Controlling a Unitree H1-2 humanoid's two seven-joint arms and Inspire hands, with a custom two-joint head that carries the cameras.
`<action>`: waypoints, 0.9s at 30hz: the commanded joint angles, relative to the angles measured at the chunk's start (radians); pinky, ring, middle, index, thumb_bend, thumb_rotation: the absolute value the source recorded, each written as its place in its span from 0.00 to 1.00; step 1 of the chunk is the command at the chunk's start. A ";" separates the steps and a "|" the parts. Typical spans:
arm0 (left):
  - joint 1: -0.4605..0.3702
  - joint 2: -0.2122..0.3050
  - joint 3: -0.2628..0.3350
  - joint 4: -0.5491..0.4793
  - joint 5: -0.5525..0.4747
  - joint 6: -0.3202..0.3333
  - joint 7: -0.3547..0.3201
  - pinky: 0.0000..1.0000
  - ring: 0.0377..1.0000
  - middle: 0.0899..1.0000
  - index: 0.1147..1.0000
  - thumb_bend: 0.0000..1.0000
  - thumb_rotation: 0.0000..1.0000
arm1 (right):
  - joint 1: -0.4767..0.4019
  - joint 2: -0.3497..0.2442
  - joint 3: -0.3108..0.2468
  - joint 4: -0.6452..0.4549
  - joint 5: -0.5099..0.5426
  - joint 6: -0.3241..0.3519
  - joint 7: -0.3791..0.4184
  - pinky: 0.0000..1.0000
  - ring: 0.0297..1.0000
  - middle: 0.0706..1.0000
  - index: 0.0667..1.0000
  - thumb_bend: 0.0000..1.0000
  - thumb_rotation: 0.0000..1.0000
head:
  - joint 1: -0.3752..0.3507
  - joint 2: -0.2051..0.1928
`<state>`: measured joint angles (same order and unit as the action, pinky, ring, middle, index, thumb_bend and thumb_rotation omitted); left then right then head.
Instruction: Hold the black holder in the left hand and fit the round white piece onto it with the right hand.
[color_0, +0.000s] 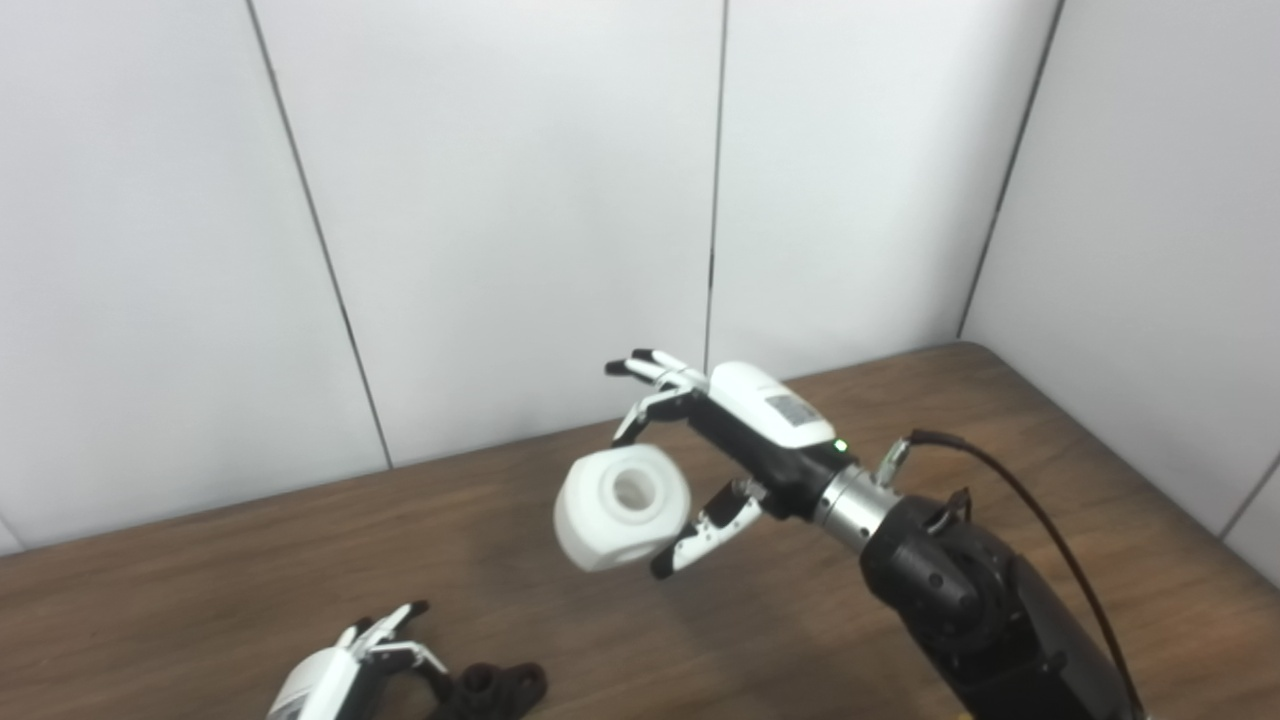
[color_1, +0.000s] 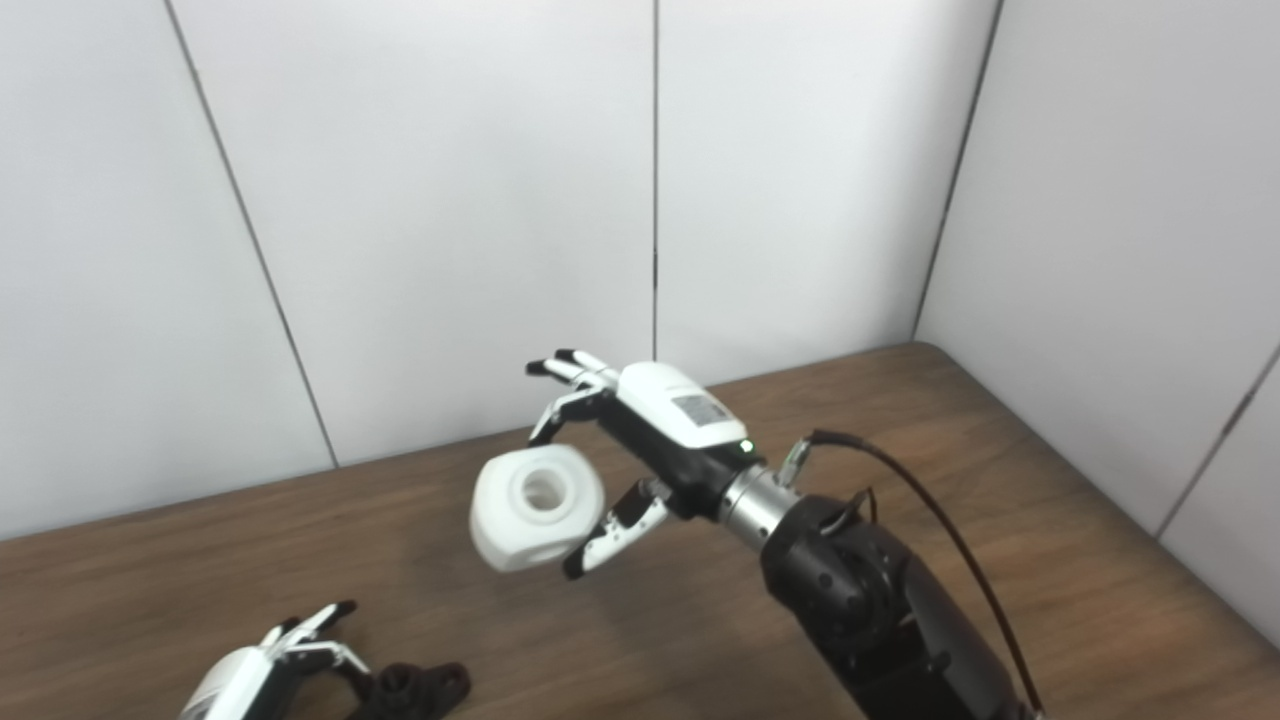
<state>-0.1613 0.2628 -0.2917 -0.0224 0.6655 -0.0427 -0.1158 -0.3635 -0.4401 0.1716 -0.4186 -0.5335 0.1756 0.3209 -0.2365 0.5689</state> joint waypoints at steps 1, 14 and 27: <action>-0.017 -0.013 -0.006 -0.040 0.019 -0.006 0.020 1.00 0.92 0.92 0.42 0.51 0.04 | -0.043 0.027 0.014 -0.065 -0.017 0.012 0.016 0.75 0.98 0.93 0.44 0.50 0.15 | 0.014 0.015; -0.012 -0.063 -0.028 -0.128 0.077 0.094 -0.032 1.00 0.93 0.93 0.42 0.51 0.05 | -0.034 0.149 0.114 -0.101 -0.108 0.062 0.115 0.83 0.98 0.94 0.44 0.50 0.14 | 0.149 0.078; -0.001 -0.085 -0.032 -0.117 0.082 0.067 -0.001 1.00 0.91 0.92 0.42 0.51 0.05 | 0.026 0.188 0.149 -0.075 -0.144 0.037 0.108 0.89 0.99 0.94 0.44 0.50 0.15 | 0.178 0.100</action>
<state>-0.1447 0.1819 -0.3264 -0.1134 0.7469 0.0475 -0.1493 -0.3189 -0.2515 0.3260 -0.4799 -0.6736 0.2366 0.4397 -0.0583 0.6688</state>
